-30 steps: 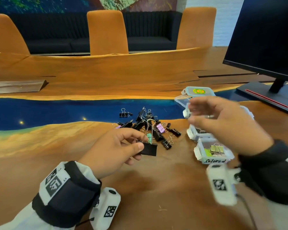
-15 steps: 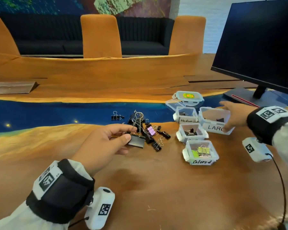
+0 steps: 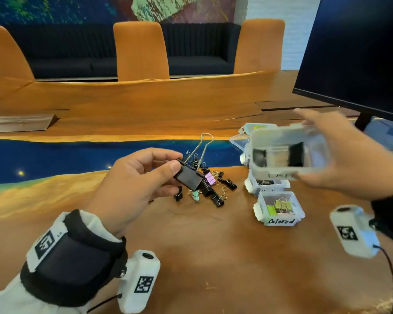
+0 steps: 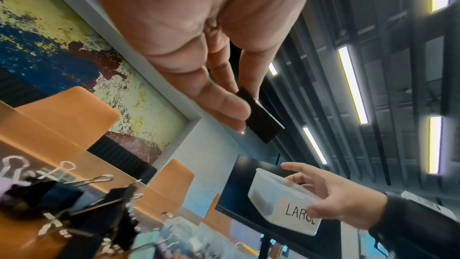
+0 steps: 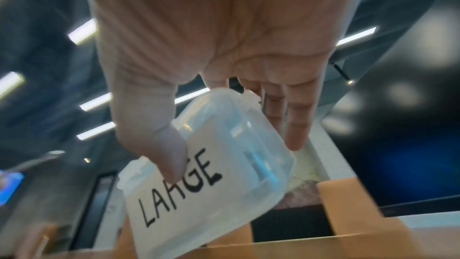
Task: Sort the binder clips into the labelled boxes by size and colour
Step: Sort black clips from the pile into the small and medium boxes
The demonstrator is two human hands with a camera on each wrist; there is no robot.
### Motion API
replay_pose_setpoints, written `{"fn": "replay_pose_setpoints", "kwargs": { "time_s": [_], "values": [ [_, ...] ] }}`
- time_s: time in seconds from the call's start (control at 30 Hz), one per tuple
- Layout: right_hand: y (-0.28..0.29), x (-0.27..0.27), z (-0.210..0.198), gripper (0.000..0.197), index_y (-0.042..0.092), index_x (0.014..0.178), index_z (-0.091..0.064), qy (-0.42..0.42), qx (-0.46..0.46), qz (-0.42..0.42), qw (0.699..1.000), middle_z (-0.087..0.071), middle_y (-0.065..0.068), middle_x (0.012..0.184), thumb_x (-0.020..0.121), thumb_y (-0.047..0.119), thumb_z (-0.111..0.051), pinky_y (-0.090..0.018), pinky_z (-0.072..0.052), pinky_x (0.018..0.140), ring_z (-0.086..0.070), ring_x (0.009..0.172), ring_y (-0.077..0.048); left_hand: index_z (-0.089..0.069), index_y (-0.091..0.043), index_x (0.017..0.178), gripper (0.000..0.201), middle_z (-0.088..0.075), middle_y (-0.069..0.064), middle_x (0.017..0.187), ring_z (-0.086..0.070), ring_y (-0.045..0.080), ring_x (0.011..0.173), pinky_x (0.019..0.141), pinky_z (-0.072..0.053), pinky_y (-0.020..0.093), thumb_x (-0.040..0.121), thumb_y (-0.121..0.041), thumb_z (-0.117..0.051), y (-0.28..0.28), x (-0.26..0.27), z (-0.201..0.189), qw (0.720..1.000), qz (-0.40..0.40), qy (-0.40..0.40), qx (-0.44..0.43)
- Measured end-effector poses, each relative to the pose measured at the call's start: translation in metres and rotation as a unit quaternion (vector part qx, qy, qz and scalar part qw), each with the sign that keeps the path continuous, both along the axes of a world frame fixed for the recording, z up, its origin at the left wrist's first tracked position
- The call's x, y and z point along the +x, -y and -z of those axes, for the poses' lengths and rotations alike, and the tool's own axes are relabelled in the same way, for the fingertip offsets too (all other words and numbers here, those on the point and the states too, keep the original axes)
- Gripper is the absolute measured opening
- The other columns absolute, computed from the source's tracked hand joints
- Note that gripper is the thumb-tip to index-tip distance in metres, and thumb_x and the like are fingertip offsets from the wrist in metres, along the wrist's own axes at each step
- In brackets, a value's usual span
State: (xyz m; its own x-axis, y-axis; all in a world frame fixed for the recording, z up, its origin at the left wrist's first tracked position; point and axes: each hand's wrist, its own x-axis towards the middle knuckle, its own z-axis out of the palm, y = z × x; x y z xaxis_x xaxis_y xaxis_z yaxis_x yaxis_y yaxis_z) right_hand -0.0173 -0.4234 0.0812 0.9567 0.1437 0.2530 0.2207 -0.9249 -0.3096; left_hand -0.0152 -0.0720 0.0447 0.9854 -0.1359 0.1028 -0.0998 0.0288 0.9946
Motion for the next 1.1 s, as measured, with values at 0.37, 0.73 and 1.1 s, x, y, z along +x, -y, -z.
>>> {"fn": "replay_pose_setpoints", "kwargs": {
  "time_s": [0.37, 0.73, 1.1],
  "values": [
    [-0.091, -0.064, 0.045, 0.114, 0.056, 0.149, -0.005, -0.077, 0.072, -0.121, 0.987, -0.029, 0.033, 0.138, 0.066, 0.046, -0.082, -0.008, -0.038, 0.101, -0.042, 0.127, 0.006, -0.076, -0.029, 0.083, 0.006, -0.075, -0.007, 0.079, -0.071, 0.017, 0.071, 0.065, -0.060, 0.029, 0.081, -0.025, -0.080, 0.010, -0.019, -0.015, 0.964, 0.022, 0.103, 0.245],
    [-0.110, -0.074, 0.045, 0.118, 0.066, 0.140, 0.013, -0.169, 0.073, -0.108, 0.977, -0.025, 0.039, 0.134, 0.067, 0.058, -0.080, -0.009, -0.042, 0.093, -0.044, 0.122, 0.002, -0.069, -0.038, 0.080, 0.014, -0.067, -0.022, 0.074, -0.061, -0.002, 0.078, 0.061, -0.047, 0.014, 0.085, -0.051, -0.072, 0.021, -0.028, -0.011, 0.868, 0.033, 0.158, 0.470],
    [-0.113, -0.074, 0.050, 0.117, 0.062, 0.145, 0.003, -0.162, 0.090, -0.122, 0.975, -0.029, 0.039, 0.135, 0.064, 0.058, -0.081, 0.005, -0.026, 0.095, -0.030, 0.128, 0.018, -0.066, -0.037, 0.084, 0.024, -0.054, -0.018, 0.086, -0.049, -0.002, 0.079, 0.065, -0.035, 0.017, 0.089, -0.060, -0.060, 0.027, -0.027, -0.010, 0.800, 0.050, 0.164, 0.575]
  ]
}}
